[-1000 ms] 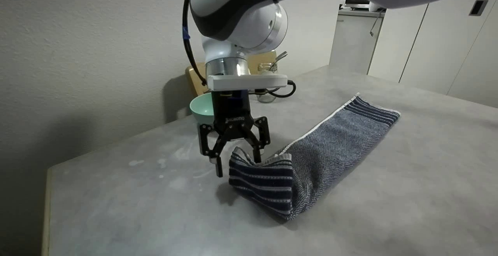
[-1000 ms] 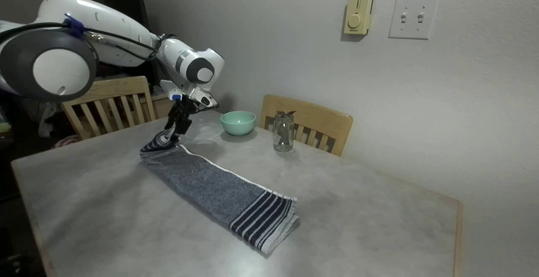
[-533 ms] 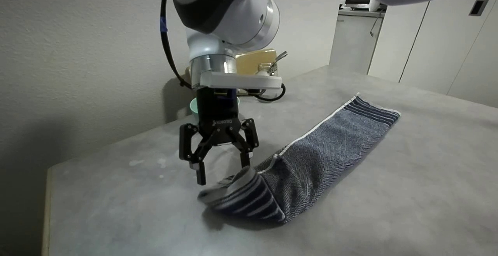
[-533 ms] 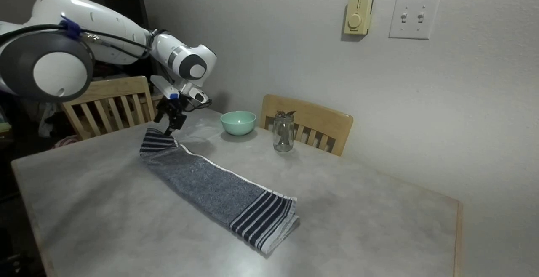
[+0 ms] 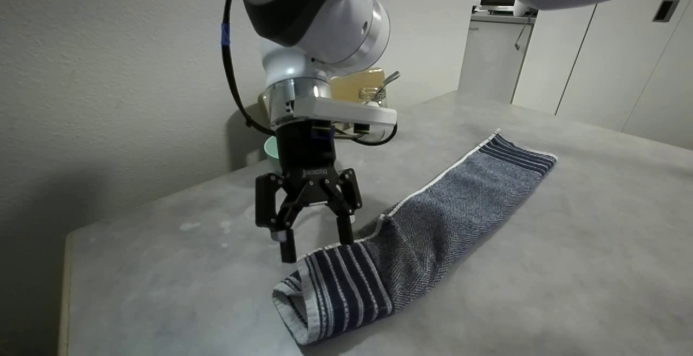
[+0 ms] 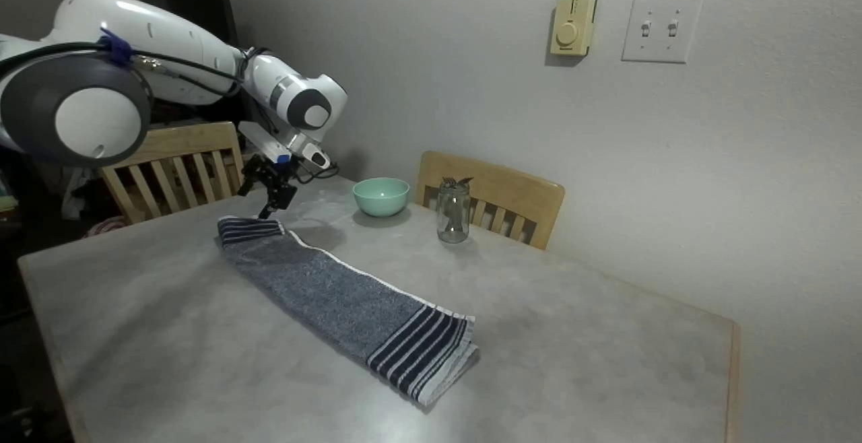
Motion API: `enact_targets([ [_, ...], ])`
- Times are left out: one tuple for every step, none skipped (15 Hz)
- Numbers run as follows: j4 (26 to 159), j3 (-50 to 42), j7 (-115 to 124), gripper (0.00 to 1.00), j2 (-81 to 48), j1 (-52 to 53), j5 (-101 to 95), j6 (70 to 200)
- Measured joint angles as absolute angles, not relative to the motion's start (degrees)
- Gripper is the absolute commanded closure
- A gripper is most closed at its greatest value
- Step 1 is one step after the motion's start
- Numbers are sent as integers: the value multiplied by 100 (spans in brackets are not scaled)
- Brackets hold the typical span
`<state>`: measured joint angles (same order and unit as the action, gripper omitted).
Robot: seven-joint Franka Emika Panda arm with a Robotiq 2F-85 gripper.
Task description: Unfold the towel.
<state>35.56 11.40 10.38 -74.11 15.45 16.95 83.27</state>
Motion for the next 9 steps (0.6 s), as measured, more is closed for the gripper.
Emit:
enact_targets([
  [3556, 1125, 1037, 0, -7398, 1545, 1658, 8295],
  [3556, 1104, 1037, 0, -7385, 1545, 1603, 8262],
  [3556, 1078, 1037, 0, -7372, 1545, 1541, 8228],
  [3556, 1057, 1037, 0, -7363, 1543, 1503, 8202],
  [3556, 1048, 1037, 0, -7358, 1542, 1489, 8193],
  [3556, 1043, 1037, 0, -7354, 1542, 1486, 8187],
  [3556, 1042, 1037, 0, -7352, 1543, 1485, 8183],
  [3556, 1043, 960, 0, -7365, 1540, 1486, 8192],
  [3556, 1043, 814, 0, -7413, 1529, 1486, 8213],
])
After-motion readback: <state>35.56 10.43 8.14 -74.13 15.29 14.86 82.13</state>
